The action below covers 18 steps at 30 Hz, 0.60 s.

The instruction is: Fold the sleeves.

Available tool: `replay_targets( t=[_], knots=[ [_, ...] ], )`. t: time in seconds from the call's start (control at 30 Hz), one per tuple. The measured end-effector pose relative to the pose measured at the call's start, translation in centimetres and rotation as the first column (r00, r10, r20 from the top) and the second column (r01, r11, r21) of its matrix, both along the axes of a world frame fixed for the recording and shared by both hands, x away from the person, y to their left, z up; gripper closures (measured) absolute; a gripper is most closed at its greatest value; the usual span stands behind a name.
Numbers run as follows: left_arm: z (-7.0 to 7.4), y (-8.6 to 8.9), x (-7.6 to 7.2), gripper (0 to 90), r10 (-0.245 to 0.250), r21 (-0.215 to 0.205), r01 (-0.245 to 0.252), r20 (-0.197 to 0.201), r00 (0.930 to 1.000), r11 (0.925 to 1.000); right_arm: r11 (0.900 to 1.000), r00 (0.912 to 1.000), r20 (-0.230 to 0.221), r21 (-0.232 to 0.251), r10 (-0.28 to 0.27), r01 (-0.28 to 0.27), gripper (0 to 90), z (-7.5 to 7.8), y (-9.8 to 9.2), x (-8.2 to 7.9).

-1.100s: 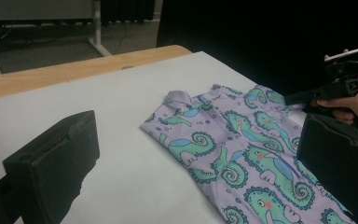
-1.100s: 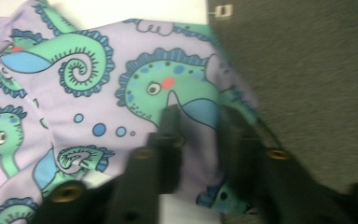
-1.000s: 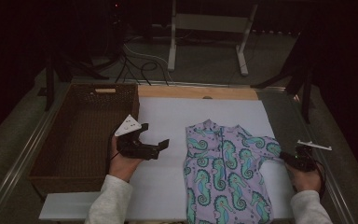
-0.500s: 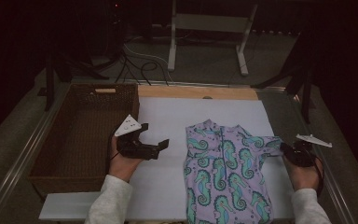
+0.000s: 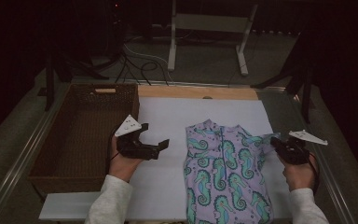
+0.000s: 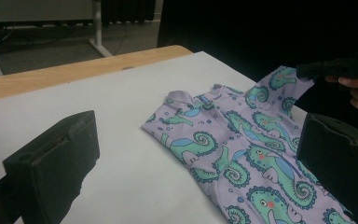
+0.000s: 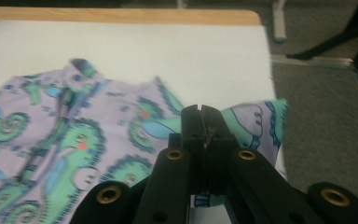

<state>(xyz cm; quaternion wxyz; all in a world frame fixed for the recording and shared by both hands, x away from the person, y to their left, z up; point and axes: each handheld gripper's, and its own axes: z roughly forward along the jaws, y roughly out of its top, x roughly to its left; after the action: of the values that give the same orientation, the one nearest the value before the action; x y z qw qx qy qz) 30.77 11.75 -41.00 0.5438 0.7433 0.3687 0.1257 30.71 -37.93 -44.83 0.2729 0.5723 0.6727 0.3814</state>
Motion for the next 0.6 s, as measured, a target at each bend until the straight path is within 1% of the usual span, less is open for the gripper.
replay_targets(
  t=[0.07, 0.1, 0.2, 0.3, 0.33, 0.37, 0.43, 0.5, 0.53, 0.6],
  knots=[
    [0.0, 0.0, 0.0, 0.0, 0.000, 0.000, 0.000, 0.000, 1.0000, 1.0000, 1.000, 0.9996, 0.012, 0.000, 0.025, -0.025, 89.3, 0.3, 0.6, 0.2],
    [0.0, 0.0, 0.0, 0.0, 0.000, -0.001, 0.000, 0.000, 1.0000, 1.0000, 0.999, 0.9993, 0.015, 0.008, 0.034, -0.034, 89.3, 0.5, 0.9, 0.3],
    [0.0, 0.0, 0.0, 0.0, 0.001, 0.000, -0.001, 0.001, 1.0000, 1.0000, 0.997, 0.9969, 0.021, 0.014, 0.076, -0.076, 89.3, 0.5, 1.9, 0.8],
    [0.0, 0.0, 0.0, 0.0, 0.001, -0.001, -0.001, 0.001, 1.0000, 1.0000, 0.993, 0.9932, 0.006, 0.012, 0.116, -0.116, 89.2, -0.1, 2.9, 1.4],
    [0.0, 0.0, 0.0, 0.0, 0.001, -0.001, -0.001, 0.001, 1.0000, 1.0000, 0.993, 0.9932, 0.006, 0.012, 0.116, -0.116, 89.2, -0.1, 2.9, 1.4],
    [0.0, 0.0, 0.0, 0.0, -0.001, -0.002, 0.001, 0.001, 1.0000, 1.0000, 0.990, 0.9895, -0.016, 0.000, 0.144, -0.144, 89.2, -0.8, 3.5, 1.8],
    [0.0, 0.0, 0.0, 0.0, -0.001, -0.002, 0.001, 0.001, 1.0000, 1.0000, 0.986, 0.9858, -0.036, 0.002, 0.164, -0.164, 89.2, -1.4, 3.9, 2.1],
    [0.0, 0.0, 0.0, 0.0, -0.001, -0.003, 0.001, 0.001, 1.0000, 1.0000, 0.981, 0.9796, -0.054, -0.009, 0.194, -0.194, 89.2, -1.8, 4.4, 2.2],
    [0.0, 0.0, 0.0, 0.0, -0.001, -0.004, 0.001, 0.001, 1.0000, 1.0000, 0.978, 0.9759, -0.063, -0.014, 0.209, -0.210, 89.2, -2.1, 4.7, 2.3],
    [0.0, 0.1, 0.0, 0.0, -0.001, -0.003, 0.001, 0.001, 1.0000, 1.0000, 0.967, 0.9646, -0.084, -0.025, 0.250, -0.253, 89.1, -2.6, 5.3, 2.3]
  ],
)
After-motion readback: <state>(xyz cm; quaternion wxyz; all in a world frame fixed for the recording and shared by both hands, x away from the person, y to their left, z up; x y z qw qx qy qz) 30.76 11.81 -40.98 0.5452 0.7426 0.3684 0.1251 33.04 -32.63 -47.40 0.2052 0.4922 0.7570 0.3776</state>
